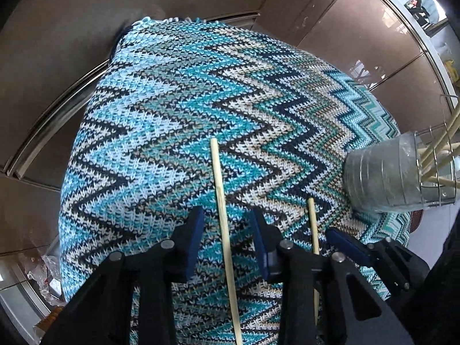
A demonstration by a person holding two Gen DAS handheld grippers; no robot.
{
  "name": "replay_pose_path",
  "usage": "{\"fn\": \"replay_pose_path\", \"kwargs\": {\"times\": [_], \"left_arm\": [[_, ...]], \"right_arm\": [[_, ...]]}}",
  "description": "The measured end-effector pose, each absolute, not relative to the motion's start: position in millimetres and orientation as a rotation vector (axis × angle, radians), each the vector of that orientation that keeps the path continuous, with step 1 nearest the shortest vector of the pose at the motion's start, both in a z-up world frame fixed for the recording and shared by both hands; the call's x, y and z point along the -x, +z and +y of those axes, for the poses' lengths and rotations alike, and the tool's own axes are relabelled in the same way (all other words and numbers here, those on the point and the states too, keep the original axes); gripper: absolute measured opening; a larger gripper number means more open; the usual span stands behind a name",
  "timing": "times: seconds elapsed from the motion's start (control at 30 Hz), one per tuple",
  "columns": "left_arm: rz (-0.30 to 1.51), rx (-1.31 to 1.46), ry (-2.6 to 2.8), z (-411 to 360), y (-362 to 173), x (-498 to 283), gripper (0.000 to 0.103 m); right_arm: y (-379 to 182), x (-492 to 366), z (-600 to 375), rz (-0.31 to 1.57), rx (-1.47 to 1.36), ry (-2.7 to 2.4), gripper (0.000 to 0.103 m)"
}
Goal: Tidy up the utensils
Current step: 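Lower both tools toward the last two chopsticks on the cloth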
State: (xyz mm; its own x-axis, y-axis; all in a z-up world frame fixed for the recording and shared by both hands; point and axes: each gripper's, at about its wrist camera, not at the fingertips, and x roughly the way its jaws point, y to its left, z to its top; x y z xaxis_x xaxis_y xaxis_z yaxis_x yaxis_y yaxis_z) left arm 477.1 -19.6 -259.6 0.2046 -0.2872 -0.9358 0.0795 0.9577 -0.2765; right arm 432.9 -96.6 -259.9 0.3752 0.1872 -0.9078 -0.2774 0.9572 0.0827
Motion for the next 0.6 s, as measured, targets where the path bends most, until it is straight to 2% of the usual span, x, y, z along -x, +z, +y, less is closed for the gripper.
{"fn": "replay_pose_path", "kwargs": {"times": [0.07, 0.13, 0.23, 0.3, 0.6], "left_arm": [[1.348, 0.173, -0.258, -21.1, -259.7, -478.5, 0.029], [1.346, 0.156, -0.244, -21.7, -260.7, -479.6, 0.017], [1.341, 0.15, -0.232, -22.3, -261.8, -482.5, 0.009], [1.336, 0.15, -0.229, -22.3, -261.8, -482.5, 0.007], [1.272, 0.169, -0.247, -16.8, -246.4, -457.6, 0.005]], "right_arm": [[-264.7, -434.7, -98.7, 1.162, 0.08, 0.295, 0.035], [-265.5, -435.5, -99.6, 1.161, 0.07, 0.296, 0.033], [-266.1, -437.1, -99.5, 1.163, 0.058, 0.309, 0.019], [-264.6, -434.7, -101.6, 1.16, 0.032, 0.322, 0.01], [-245.9, -416.5, -100.0, 1.119, -0.005, 0.354, 0.005]]}}
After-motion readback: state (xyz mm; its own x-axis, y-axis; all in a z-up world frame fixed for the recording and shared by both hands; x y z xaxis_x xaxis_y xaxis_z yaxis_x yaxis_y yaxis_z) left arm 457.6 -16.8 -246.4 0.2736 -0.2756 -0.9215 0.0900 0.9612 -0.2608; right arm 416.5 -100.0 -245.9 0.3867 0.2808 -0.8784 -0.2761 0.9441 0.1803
